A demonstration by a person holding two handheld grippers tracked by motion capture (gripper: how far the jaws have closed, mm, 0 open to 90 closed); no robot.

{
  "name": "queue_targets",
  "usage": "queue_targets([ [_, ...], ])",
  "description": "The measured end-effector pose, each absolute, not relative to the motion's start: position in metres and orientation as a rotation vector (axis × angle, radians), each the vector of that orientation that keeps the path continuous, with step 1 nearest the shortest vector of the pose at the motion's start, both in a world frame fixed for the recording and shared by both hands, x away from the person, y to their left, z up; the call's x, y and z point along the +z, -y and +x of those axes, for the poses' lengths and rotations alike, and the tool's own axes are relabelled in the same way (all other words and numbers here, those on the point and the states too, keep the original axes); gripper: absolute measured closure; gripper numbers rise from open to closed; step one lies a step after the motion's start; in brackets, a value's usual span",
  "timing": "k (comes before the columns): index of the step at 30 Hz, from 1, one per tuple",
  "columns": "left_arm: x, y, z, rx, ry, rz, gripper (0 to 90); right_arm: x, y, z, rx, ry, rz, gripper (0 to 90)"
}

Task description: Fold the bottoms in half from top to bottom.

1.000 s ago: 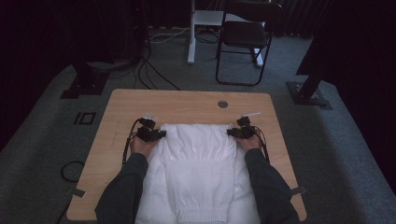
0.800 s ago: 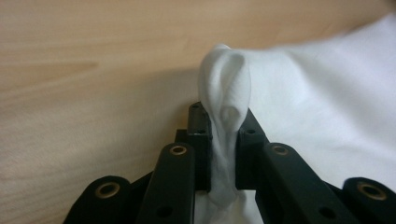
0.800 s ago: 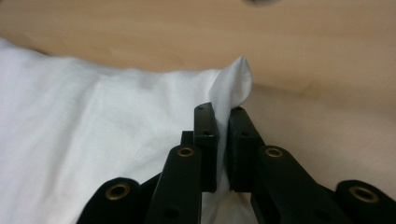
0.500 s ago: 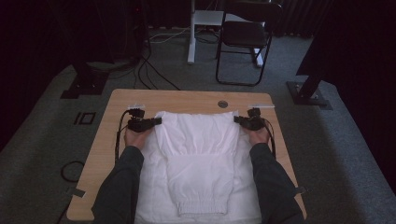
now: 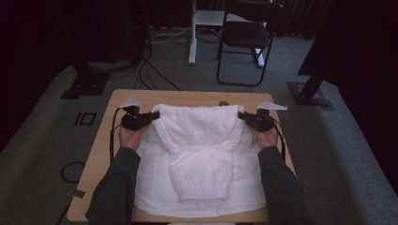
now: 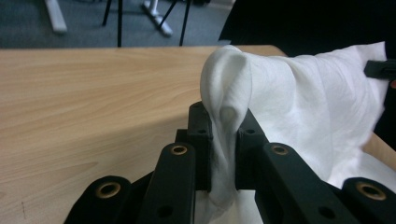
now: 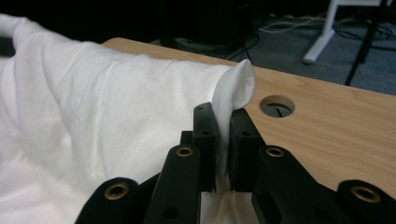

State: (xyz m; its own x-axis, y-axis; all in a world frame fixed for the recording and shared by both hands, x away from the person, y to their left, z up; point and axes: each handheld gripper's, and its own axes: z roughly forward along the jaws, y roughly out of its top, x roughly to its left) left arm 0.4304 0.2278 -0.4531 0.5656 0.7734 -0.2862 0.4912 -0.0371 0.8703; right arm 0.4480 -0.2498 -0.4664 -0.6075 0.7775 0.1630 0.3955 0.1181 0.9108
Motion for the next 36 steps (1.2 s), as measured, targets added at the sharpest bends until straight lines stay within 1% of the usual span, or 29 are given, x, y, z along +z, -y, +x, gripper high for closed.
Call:
queue_targets([
  [7,-0.451,-0.227,0.392,0.322,-0.988,1.703,81.3,-0.465,0.26,0.408,1.499,-2.077,1.06,83.6],
  [8,-0.451,-0.227,0.392,0.322,-0.988,1.703,81.3,-0.465,0.26,0.408,1.499,-2.077,1.06,83.6],
  [9,-0.454,-0.227,0.377,0.319,-0.96,1.73,81.3,-0.467,0.261,0.403,1.496,-2.083,1.051,83.6],
  [10,-0.456,-0.227,0.372,0.317,-0.957,1.739,81.1,-0.472,0.263,0.389,1.496,-2.102,1.042,83.6],
  [11,-0.459,-0.228,0.367,0.31,-0.955,1.748,81.0,-0.475,0.264,0.383,1.499,-2.108,1.039,83.6],
  [14,-0.468,-0.228,0.351,0.296,-0.964,1.76,80.8,-0.484,0.266,0.37,1.505,-2.128,1.056,83.6],
  [20,-0.498,-0.224,0.329,0.284,-0.999,1.873,80.4,-0.507,0.262,0.348,1.434,-2.2,1.093,83.6],
  [21,-0.498,-0.224,0.329,0.284,-0.999,1.873,80.4,-0.507,0.262,0.348,1.434,-2.2,1.093,83.6],
  [22,-0.507,-0.223,0.325,0.27,-1.011,1.91,80.3,-0.52,0.261,0.341,1.4,-2.237,1.12,83.5],
  [23,-0.517,-0.22,0.321,0.262,-1.023,1.947,80.2,-0.524,0.26,0.339,1.392,-2.247,1.135,83.5],
  [25,-0.522,-0.218,0.32,0.264,-1.032,1.971,80.2,-0.536,0.26,0.334,1.384,-2.272,1.168,83.5],
  [28,-0.54,-0.205,0.319,0.283,-1.064,2.086,80.2,-0.554,0.256,0.33,1.328,-2.34,1.202,83.4],
  [29,-0.54,-0.205,0.319,0.283,-1.064,2.086,80.2,-0.554,0.256,0.33,1.328,-2.34,1.202,83.4],
  [30,-0.547,-0.2,0.321,0.298,-1.067,2.101,80.3,-0.564,0.251,0.33,1.281,-2.38,1.203,83.4],
  [35,-0.547,-0.2,0.328,0.304,-1.081,2.096,80.3,-0.562,0.246,0.333,1.236,-2.395,1.202,83.4],
  [36,-0.545,-0.198,0.334,0.323,-1.107,2.097,80.3,-0.562,0.244,0.339,1.244,-2.395,1.234,83.4],
])
